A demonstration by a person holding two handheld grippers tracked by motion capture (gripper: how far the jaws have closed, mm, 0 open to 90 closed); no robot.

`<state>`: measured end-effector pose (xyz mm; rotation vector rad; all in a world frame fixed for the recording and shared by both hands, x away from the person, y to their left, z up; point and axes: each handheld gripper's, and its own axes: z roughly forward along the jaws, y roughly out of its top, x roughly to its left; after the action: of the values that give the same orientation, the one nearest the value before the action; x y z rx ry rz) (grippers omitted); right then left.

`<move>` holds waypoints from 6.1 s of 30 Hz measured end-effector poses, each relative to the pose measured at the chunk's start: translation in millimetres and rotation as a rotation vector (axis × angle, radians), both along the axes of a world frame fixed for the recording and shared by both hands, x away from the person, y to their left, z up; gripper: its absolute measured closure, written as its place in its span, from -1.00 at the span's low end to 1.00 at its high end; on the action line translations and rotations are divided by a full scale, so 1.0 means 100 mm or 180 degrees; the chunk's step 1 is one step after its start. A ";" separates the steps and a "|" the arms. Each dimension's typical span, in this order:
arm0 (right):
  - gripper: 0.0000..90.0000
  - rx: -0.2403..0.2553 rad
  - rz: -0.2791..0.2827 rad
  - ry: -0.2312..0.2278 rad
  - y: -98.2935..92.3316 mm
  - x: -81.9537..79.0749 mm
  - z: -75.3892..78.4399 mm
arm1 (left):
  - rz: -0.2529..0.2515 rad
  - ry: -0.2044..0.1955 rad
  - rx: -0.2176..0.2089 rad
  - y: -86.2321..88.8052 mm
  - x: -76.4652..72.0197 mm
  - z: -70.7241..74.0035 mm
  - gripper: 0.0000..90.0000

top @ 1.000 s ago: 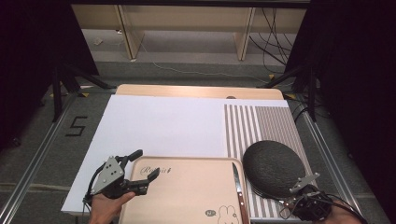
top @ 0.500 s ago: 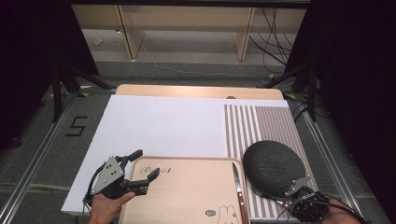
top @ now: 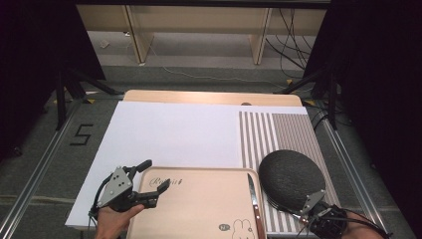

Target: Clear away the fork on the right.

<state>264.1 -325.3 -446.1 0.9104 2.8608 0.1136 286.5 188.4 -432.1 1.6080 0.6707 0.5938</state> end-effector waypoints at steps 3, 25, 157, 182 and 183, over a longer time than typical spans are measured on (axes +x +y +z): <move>0.71 0.0002 -0.0013 0.0000 0.01 -0.01 0.00 | -0.0017 0.0002 -0.0046 0.00 0.00 -0.01 -0.61; 0.71 0.0273 0.0015 0.0039 0.03 -0.04 0.05 | 0.0007 -0.0014 -0.0013 0.01 0.00 0.01 -0.61; -0.05 0.1668 -0.0087 0.0534 1.51 0.17 -0.09 | 0.0011 -0.0001 -0.0043 0.03 -0.01 0.01 -0.61; -0.38 0.1851 0.0033 0.0373 1.82 0.06 0.02 | 0.0001 -0.0009 -0.0033 0.03 -0.01 0.02 -0.61; -0.30 0.1803 0.0040 0.0367 1.84 0.06 0.01 | 0.0000 -0.0007 -0.0037 0.03 -0.01 0.02 -0.61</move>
<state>269.7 -141.3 -445.1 1.0059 2.9857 0.9385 285.8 191.2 -430.5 1.5964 0.6714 0.5908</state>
